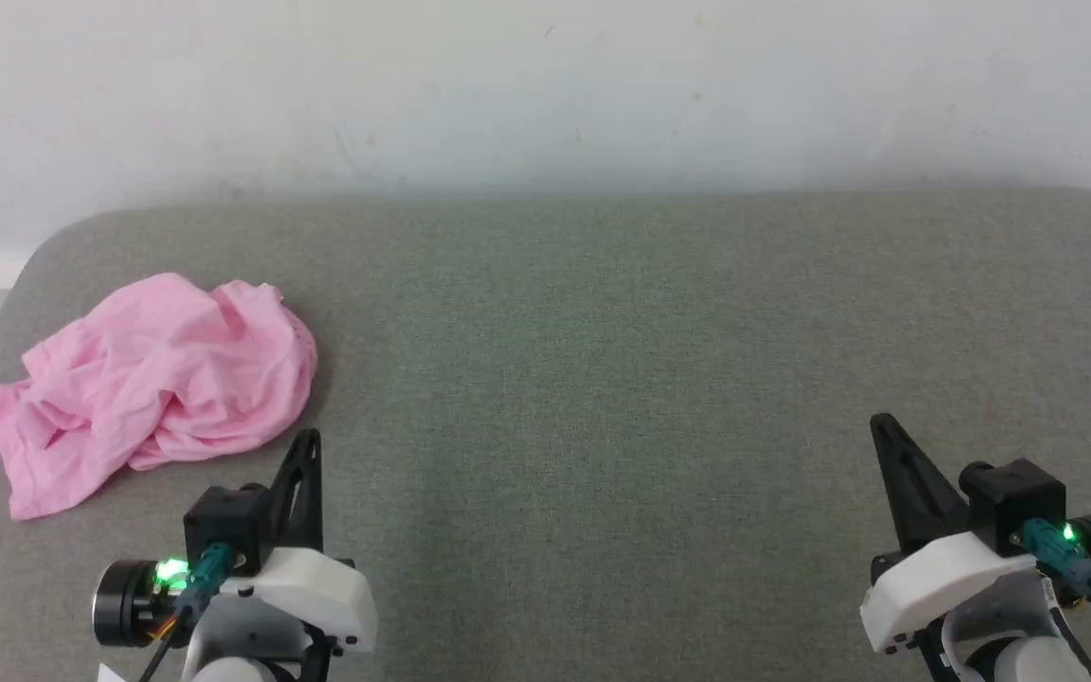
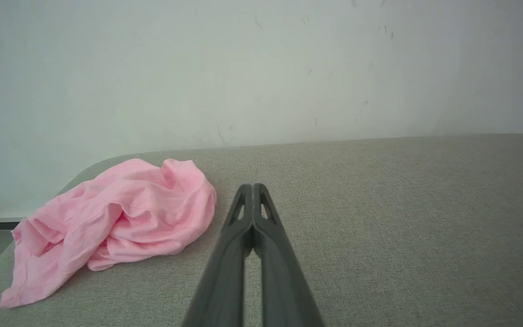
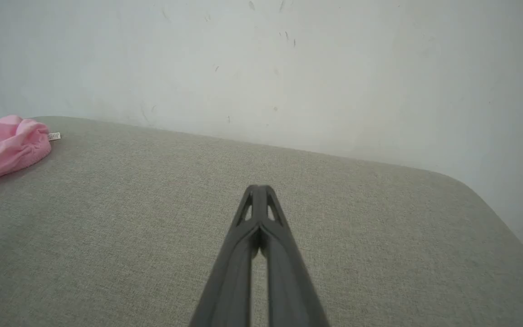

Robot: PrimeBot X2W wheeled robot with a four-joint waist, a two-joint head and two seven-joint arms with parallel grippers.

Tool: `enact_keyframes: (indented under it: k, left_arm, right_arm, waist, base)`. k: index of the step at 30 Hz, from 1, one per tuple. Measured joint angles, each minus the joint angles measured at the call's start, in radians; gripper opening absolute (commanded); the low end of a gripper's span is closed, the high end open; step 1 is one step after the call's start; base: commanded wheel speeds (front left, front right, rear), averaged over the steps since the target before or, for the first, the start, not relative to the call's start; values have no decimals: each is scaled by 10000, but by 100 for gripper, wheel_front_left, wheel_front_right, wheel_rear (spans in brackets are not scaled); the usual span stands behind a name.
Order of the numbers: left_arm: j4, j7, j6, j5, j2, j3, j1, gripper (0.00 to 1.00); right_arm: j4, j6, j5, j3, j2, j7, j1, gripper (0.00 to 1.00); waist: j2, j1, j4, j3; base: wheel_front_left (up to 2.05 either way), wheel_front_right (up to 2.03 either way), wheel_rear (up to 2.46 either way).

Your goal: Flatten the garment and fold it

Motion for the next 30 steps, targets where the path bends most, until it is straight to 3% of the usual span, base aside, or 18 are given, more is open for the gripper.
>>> enact_keyframes:
  k: [29, 30]
  left_arm:
    - [0, 0, 0, 0, 0, 0, 0, 0]
    - [2, 0, 0, 0, 0, -2, -1, 100]
  right_arm:
    - [0, 0, 0, 0, 0, 0, 0, 0]
    - [2, 0, 2, 0, 0, 0, 1, 100]
  waist:
    - [0, 0, 0, 0]
    - [0, 0, 0, 0]
  base:
    - [0, 0, 0]
    - [0, 0, 0]
